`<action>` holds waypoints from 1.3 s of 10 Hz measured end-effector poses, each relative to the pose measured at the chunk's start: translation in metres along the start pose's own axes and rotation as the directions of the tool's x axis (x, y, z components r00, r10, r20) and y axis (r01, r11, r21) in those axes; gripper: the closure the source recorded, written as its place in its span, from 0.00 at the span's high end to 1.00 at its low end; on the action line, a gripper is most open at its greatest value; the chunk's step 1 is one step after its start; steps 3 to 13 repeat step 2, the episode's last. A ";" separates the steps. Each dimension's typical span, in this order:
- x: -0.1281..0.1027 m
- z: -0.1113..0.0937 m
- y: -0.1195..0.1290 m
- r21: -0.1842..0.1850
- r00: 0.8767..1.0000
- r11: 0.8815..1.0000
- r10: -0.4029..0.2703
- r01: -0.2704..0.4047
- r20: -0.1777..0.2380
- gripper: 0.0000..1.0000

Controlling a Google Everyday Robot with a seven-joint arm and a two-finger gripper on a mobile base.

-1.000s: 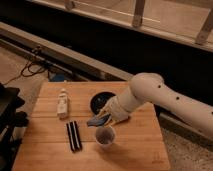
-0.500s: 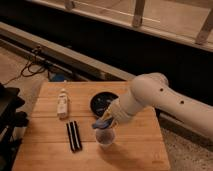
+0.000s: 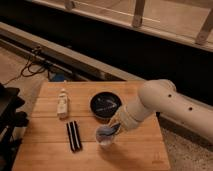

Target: Place the white sponge in the ceramic cup

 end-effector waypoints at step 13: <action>-0.001 0.011 0.004 -0.018 1.000 1.000 0.005 -0.005 0.024 0.12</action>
